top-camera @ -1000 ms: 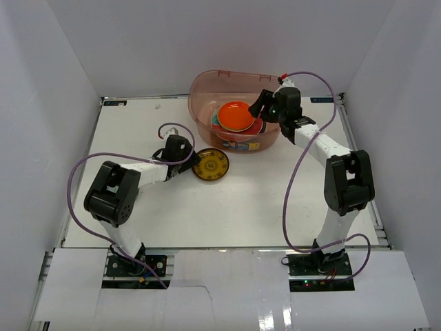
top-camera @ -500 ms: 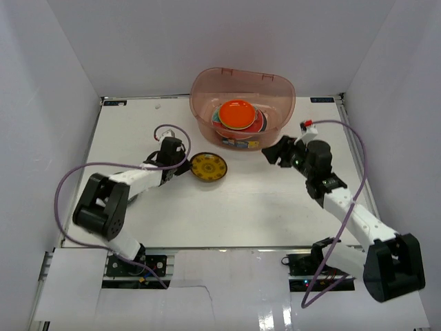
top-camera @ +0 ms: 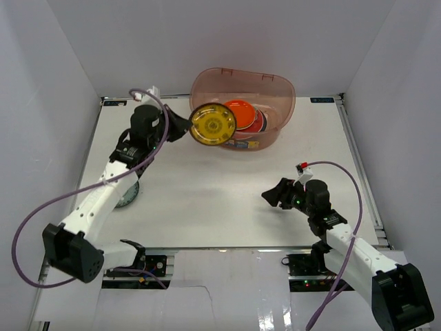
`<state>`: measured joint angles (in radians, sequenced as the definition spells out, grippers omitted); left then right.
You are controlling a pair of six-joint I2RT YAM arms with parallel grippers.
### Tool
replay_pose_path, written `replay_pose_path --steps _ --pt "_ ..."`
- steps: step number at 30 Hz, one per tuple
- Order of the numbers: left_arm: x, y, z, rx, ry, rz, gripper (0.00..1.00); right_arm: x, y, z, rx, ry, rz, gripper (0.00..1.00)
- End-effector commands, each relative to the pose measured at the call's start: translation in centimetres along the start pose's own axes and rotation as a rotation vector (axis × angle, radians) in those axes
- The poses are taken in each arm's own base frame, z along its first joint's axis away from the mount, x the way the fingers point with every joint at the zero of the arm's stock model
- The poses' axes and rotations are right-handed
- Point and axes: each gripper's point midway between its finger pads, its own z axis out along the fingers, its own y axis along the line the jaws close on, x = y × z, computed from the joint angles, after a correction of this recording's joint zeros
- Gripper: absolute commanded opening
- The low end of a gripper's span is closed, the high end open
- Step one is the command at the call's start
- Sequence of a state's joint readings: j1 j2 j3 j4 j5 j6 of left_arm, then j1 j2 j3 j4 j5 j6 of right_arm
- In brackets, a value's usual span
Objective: Place the plates into the plastic bin on the countertop
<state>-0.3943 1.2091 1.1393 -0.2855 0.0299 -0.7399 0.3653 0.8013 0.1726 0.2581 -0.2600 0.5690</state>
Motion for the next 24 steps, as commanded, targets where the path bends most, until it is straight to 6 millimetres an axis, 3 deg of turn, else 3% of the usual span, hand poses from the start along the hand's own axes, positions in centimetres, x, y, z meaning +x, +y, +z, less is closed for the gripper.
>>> replay_pose_path --steps 1,2,4,5,6,7,8,9,10,11,13,15,16,17,19,20,22,23,24 --pt "-0.3 -1.3 3.8 0.016 0.044 0.017 0.00 -0.8 1.3 0.1 -0.063 -0.033 -0.023 0.65" --pt "-1.0 -1.8 5.9 0.011 0.044 0.019 0.00 -0.5 1.3 0.1 -0.066 -0.027 -0.025 0.65" --pt "-1.3 -2.3 8.3 0.017 0.051 0.034 0.00 -0.2 1.3 0.2 -0.070 -0.020 -0.023 0.65" --pt "-3.0 -3.7 9.2 0.038 0.020 0.039 0.00 -0.1 1.5 0.2 -0.079 -0.018 -0.025 0.65" --pt "-1.6 -2.5 11.8 0.009 0.061 0.039 0.00 0.1 1.5 0.2 -0.080 -0.014 -0.023 0.65" --pt "-1.7 -2.6 12.8 0.009 0.062 0.045 0.00 0.3 1.4 0.3 -0.079 -0.004 -0.023 0.65" --pt "-3.2 -3.8 13.6 0.032 0.031 0.049 0.00 0.5 1.6 0.4 -0.084 0.004 -0.025 0.65" --pt "-1.8 -2.7 15.8 0.006 0.067 0.047 0.00 0.4 1.8 0.4 -0.090 0.002 -0.032 0.65" --pt "-1.8 -2.8 16.8 0.009 0.072 0.050 0.00 0.6 1.8 0.5 -0.088 0.010 -0.031 0.65" --pt "-3.1 -4.0 17.3 0.032 0.047 0.055 0.00 0.8 2.0 0.6 -0.093 0.018 -0.035 0.65" --pt "-2.0 -2.8 19.9 0.004 0.068 0.062 0.00 0.9 2.2 0.9 -0.096 0.028 -0.033 0.65" --pt "-2.7 -3.4 20.9 0.014 0.056 0.069 0.05 1.1 2.8 1.1 -0.112 0.037 -0.040 0.65" --pt "-2.3 -3.3 21.5 0.013 0.065 0.072 0.11 1.0 3.1 1.3 -0.114 0.040 -0.039 0.65" --pt "-1.4 -2.5 22.4 0.000 0.089 0.075 0.27 1.3 3.6 1.4 -0.127 0.050 -0.048 0.65" --pt "-1.2 -2.5 22.6 0.006 0.097 0.076 0.44 1.0 4.2 1.8 -0.124 0.045 -0.054 0.65" --pt "-1.5 -2.9 22.4 0.016 0.093 0.081 0.63 1.1 4.7 1.9 -0.131 0.049 -0.063 0.65" --pt "-2.1 -3.6 21.7 0.033 0.082 0.094 0.76 1.3 5.2 2.4 -0.132 0.064 -0.069 0.65" --pt "-2.6 -4.0 21.1 0.042 0.074 0.102 0.81 1.2 6.4 2.7 -0.156 0.068 -0.083 0.65" --pt "-4.2 -5.5 19.5 0.072 0.045 0.123 0.88 1.0 6.8 3.1 -0.151 0.060 -0.090 0.65"
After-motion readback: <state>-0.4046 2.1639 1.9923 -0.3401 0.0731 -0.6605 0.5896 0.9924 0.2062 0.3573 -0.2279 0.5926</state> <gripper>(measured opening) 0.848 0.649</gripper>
